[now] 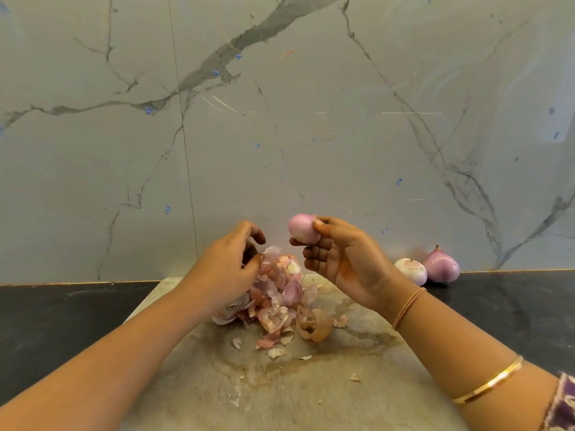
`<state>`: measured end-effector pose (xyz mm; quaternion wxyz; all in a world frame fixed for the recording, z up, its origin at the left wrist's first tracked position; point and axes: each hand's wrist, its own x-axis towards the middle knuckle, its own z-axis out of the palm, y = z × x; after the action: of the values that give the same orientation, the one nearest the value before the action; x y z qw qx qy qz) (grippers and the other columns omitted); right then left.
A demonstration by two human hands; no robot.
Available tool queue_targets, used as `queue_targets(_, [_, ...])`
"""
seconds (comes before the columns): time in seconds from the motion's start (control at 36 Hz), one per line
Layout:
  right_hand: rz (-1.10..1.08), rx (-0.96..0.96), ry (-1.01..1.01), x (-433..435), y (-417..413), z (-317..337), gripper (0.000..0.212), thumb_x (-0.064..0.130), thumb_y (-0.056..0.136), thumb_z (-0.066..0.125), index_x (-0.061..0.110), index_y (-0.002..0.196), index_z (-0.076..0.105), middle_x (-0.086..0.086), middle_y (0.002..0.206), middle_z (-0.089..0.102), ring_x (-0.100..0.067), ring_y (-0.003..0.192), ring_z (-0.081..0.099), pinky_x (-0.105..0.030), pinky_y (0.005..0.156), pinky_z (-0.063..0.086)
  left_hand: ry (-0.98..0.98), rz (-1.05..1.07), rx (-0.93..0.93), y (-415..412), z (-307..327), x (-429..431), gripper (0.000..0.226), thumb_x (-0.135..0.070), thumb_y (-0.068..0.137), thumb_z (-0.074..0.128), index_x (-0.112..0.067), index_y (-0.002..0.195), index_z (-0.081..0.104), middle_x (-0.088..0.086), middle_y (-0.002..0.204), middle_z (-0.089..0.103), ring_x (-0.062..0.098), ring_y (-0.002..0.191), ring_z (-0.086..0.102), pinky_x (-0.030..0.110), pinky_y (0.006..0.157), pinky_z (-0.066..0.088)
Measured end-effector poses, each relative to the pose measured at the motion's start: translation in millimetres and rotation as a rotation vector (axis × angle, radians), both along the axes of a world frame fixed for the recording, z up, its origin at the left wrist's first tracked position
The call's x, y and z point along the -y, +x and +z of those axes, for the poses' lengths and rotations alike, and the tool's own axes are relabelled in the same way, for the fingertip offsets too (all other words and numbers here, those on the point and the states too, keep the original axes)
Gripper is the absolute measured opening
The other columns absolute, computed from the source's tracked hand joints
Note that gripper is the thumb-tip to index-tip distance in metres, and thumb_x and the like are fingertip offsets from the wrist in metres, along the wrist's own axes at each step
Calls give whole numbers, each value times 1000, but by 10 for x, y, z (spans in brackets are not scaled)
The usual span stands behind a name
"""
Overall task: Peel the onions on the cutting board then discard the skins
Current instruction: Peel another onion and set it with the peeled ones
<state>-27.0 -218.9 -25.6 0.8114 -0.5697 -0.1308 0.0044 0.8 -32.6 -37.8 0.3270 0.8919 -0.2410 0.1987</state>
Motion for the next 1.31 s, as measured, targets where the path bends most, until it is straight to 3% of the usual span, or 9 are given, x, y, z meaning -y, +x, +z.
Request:
queue_targets(0.11, [-11, -53, -28, 14, 0, 4, 36, 32, 98, 48, 1, 110, 63, -10, 78, 68, -11, 60, 55, -24, 63, 48, 49, -10, 65, 12, 1, -10, 13, -20, 94, 56, -31, 96, 62, -12, 93, 56, 1, 82, 54, 9, 66, 38])
queue_targets(0.19, [-16, -76, -63, -2, 1, -5, 42, 36, 97, 49, 0, 116, 61, -10, 77, 68, -11, 59, 54, -23, 60, 48, 27, -34, 129, 10, -4, 6, 10, -33, 91, 59, -29, 97, 66, -13, 91, 55, 3, 86, 55, 15, 71, 43])
queue_targets(0.31, [-29, -50, -91, -14, -5, -16, 31, 33, 101, 45, 12, 119, 59, -11, 75, 68, -12, 57, 54, -25, 60, 48, -103, -100, 284, -54, 31, 38, 32, -54, 78, 58, -32, 102, 59, -19, 96, 57, 2, 90, 56, 15, 69, 48])
queue_targets(0.39, [-41, -27, -156, -33, -6, -24, 28, 32, 102, 43, 15, 116, 61, -10, 75, 68, -13, 59, 53, -25, 61, 47, -186, -173, 349, -93, 42, 69, 29, -45, 80, 69, -34, 104, 57, -17, 96, 58, 4, 89, 57, 15, 67, 49])
queue_targets(0.58, [-20, 9, -238, -67, -10, -52, 23, 34, 99, 48, 16, 106, 59, -12, 84, 65, -18, 70, 55, -25, 63, 47, -117, -158, 407, -93, 5, 96, 15, -14, 86, 68, -25, 92, 60, -17, 87, 55, 6, 84, 55, 18, 69, 47])
queue_targets(0.83, [-56, -10, -115, -29, 8, -22, 25, 33, 100, 48, 10, 106, 57, -12, 74, 68, -14, 59, 56, -25, 61, 49, -39, -118, 341, -108, -18, 111, 12, -15, 91, 59, -25, 91, 53, -17, 87, 52, 4, 84, 53, 19, 67, 46])
queue_targets(0.94, [-118, 20, -107, 6, 54, -31, 17, 19, 98, 54, 13, 113, 53, -14, 94, 65, -17, 69, 60, -26, 65, 52, -9, -89, 284, -82, -16, 92, 12, -16, 91, 60, -26, 89, 55, -18, 86, 52, 1, 84, 52, 15, 67, 43])
queue_targets(1.14, [-290, 207, -446, 5, 102, -78, 32, 15, 92, 64, 22, 120, 51, 0, 110, 57, -16, 93, 58, -23, 74, 50, -77, -8, 218, -10, -6, 25, 26, -8, 91, 57, -29, 106, 62, -17, 94, 58, -3, 88, 57, 12, 73, 45])
queue_targets(1.31, [-348, 290, -613, 51, 72, -53, 26, 19, 89, 67, 30, 106, 50, 9, 102, 56, -9, 88, 56, -16, 68, 45, -28, 107, 206, 17, 15, -24, 14, -34, 89, 63, -25, 93, 73, -13, 85, 68, 11, 83, 60, 34, 72, 51])
